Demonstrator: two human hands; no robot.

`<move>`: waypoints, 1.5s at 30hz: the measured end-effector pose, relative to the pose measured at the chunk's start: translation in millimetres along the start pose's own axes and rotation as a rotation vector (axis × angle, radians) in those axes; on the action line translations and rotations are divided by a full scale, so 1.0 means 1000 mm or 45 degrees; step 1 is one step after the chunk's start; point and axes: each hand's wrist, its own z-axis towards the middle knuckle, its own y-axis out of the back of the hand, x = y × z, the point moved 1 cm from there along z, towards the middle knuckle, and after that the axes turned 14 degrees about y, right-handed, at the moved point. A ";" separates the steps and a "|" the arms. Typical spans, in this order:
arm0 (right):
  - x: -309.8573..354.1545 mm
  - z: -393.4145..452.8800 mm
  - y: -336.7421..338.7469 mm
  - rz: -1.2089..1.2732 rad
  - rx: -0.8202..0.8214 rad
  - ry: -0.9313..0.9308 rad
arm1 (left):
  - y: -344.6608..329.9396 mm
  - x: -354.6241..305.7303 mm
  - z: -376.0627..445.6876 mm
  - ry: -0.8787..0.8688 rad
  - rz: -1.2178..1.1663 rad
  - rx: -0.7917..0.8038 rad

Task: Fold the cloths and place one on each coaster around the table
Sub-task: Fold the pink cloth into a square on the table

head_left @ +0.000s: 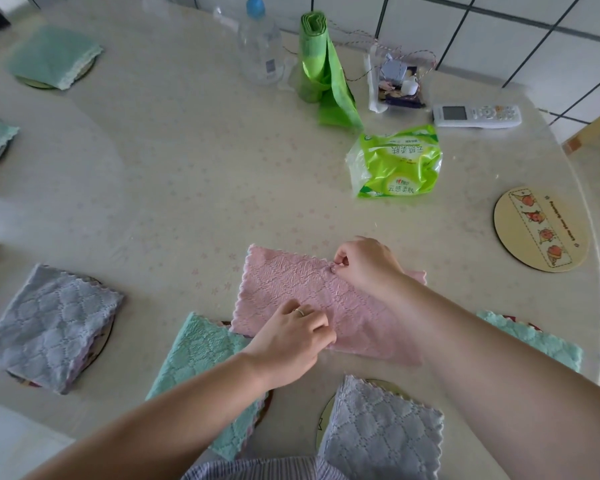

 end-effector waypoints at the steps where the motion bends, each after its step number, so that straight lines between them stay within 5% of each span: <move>1: -0.001 0.000 0.000 -0.010 -0.014 0.001 | 0.001 0.000 0.002 -0.005 0.011 0.008; 9: -0.031 -0.011 0.006 0.206 -0.196 -0.371 | 0.029 0.039 0.029 0.218 0.048 -0.064; 16: -0.033 -0.026 0.004 0.339 -0.303 -0.427 | 0.048 0.062 0.063 0.435 0.106 -0.121; 21: -0.028 -0.045 -0.003 0.511 -0.395 -0.337 | 0.039 0.060 0.046 0.410 0.107 -0.137; 30: -0.026 -0.091 -0.021 0.512 -0.110 -0.002 | 0.007 0.051 -0.008 0.232 0.338 -0.132; 33: -0.024 -0.094 -0.026 0.804 -0.152 -0.079 | 0.007 0.046 -0.008 0.233 0.330 -0.110; 39: -0.008 -0.098 -0.011 2.018 -0.301 -0.584 | 0.004 0.038 -0.005 0.249 0.077 -0.114; 45: 0.000 -0.107 -0.006 2.385 -0.319 -0.750 | 0.007 0.031 0.000 0.391 -0.330 -0.163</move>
